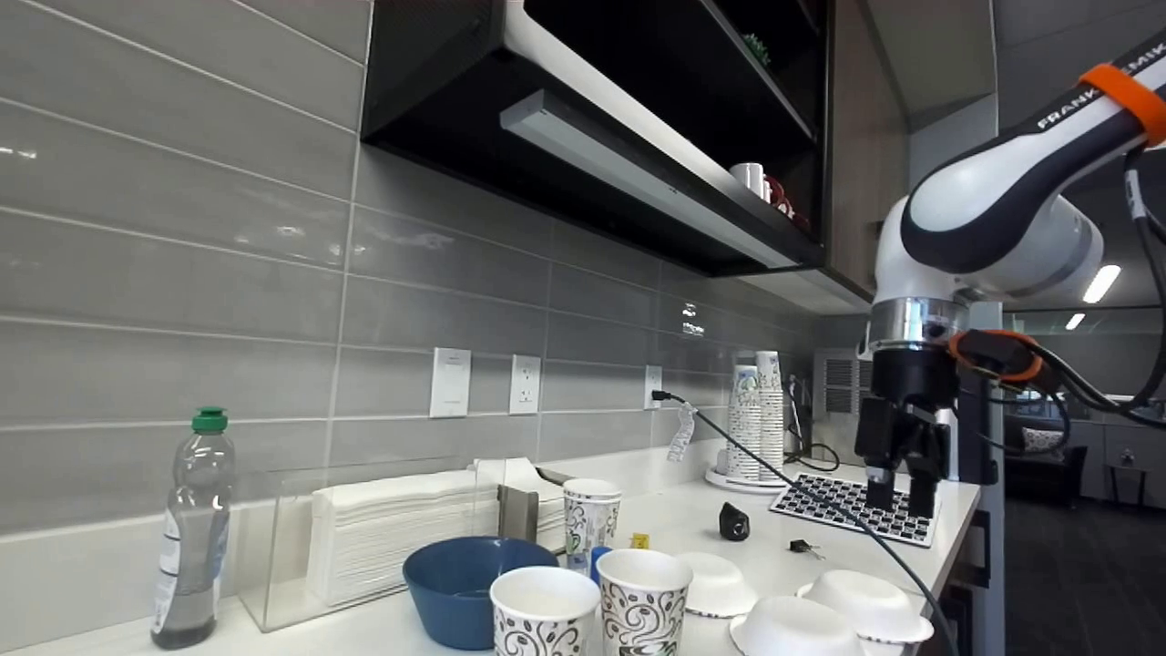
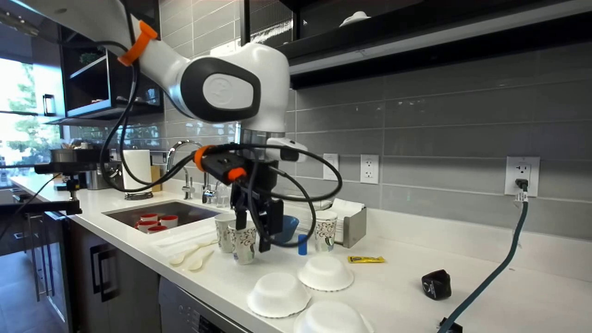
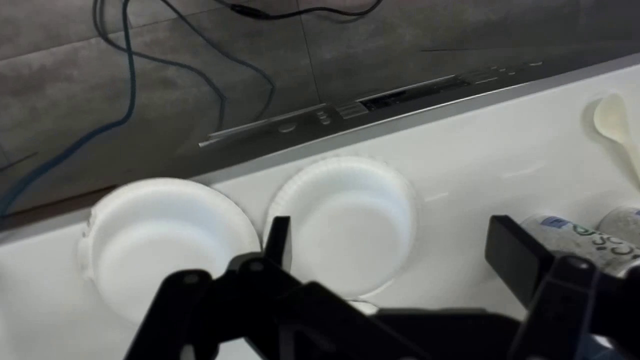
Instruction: Pick up the white plate on the bottom right and put it on top of the white plate on the bottom left
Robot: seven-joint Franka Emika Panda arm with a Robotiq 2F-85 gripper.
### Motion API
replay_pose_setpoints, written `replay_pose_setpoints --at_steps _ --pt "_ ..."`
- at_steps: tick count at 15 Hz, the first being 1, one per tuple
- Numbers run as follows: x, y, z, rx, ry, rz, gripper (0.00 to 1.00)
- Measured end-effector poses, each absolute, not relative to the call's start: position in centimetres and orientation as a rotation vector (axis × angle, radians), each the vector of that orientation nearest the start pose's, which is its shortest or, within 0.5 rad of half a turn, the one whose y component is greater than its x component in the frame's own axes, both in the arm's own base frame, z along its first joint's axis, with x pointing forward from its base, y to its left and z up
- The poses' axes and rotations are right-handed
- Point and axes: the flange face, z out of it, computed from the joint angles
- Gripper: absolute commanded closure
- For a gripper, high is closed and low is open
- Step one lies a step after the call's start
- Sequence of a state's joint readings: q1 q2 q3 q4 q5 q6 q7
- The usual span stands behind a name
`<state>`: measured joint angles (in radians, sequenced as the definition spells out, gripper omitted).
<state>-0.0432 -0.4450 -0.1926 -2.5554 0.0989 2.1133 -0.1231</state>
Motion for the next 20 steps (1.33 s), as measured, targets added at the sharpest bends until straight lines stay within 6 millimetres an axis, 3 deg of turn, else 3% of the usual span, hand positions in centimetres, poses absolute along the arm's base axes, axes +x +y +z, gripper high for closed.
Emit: replay_pose_setpoints --at_steps 3,5,8,13,20 --pt "36.3 -14.9 39.1 -2.823 0.398 -0.041 0.00" --pt "35.2 -17.3 37.2 -2.740 0.468 -0.060 0.00" --pt "35.2 -18.2 35.3 -2.710 0.494 -0.049 0.00" --pt "35.3 -18.2 34.9 -2.708 0.504 -0.042 0.00" --pt "34.1 -23.7 31.7 -2.526 0.639 -0.091 0.00"
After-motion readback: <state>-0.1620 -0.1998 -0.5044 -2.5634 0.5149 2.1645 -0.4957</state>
